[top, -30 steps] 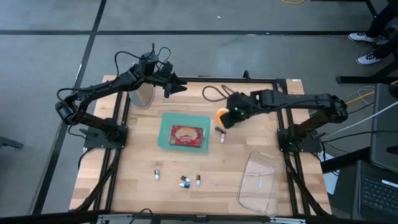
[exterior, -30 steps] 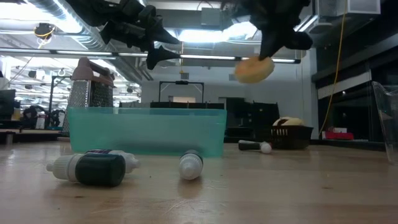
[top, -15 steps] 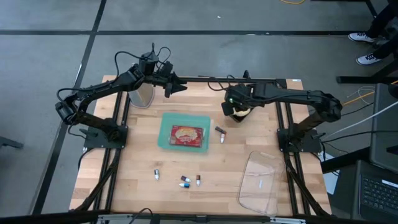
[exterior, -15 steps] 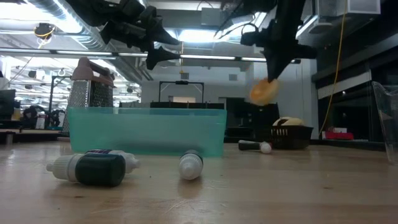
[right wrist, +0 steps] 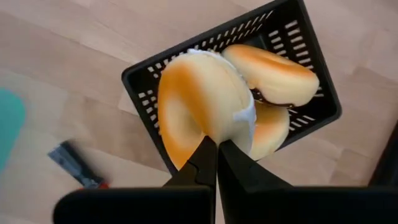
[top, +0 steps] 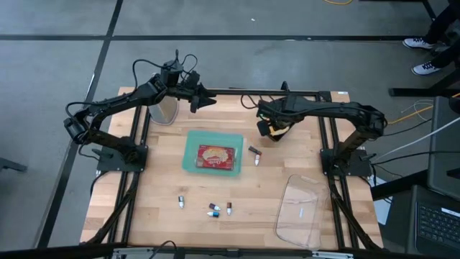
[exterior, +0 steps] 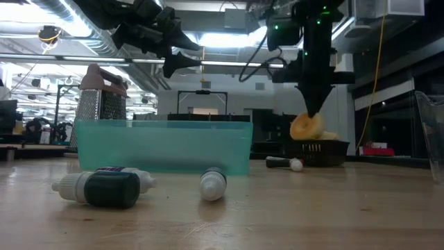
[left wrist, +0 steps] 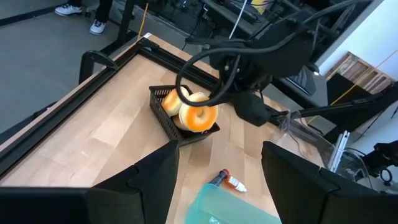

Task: Pick & Place Food Item
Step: Put the white donut into the black bin

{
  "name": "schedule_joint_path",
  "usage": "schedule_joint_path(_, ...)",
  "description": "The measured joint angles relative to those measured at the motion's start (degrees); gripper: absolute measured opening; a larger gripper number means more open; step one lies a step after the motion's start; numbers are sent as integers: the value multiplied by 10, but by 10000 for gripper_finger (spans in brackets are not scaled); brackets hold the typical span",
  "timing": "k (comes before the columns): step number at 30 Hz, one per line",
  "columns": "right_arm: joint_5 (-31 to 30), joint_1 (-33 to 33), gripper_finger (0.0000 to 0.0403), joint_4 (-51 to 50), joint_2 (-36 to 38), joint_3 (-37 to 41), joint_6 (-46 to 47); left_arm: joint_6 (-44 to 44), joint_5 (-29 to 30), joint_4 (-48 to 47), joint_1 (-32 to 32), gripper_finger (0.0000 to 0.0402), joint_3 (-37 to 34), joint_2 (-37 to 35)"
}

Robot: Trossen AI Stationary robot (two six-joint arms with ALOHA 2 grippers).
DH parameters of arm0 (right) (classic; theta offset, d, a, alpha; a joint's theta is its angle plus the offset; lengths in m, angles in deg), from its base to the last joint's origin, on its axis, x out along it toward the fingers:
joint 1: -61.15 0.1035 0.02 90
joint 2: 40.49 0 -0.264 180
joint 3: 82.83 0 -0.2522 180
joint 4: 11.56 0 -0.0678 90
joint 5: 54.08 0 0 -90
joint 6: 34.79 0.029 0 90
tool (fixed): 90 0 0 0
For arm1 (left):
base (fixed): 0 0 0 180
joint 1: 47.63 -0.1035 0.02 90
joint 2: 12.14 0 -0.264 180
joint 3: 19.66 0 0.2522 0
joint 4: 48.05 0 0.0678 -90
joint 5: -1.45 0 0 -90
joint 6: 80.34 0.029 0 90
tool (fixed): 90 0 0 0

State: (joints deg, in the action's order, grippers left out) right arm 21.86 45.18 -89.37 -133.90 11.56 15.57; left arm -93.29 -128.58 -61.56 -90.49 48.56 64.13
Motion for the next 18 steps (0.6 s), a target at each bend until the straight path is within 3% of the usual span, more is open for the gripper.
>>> schedule_joint_path(10, -28, -30, 0, 1, -2, 4, -32, -12, 0, -1, 0, 223, 0, 0)
schedule_joint_path(18, -8, -22, 0, 4, -2, 4, -43, -15, 0, -2, 0, 223, 0, 0)
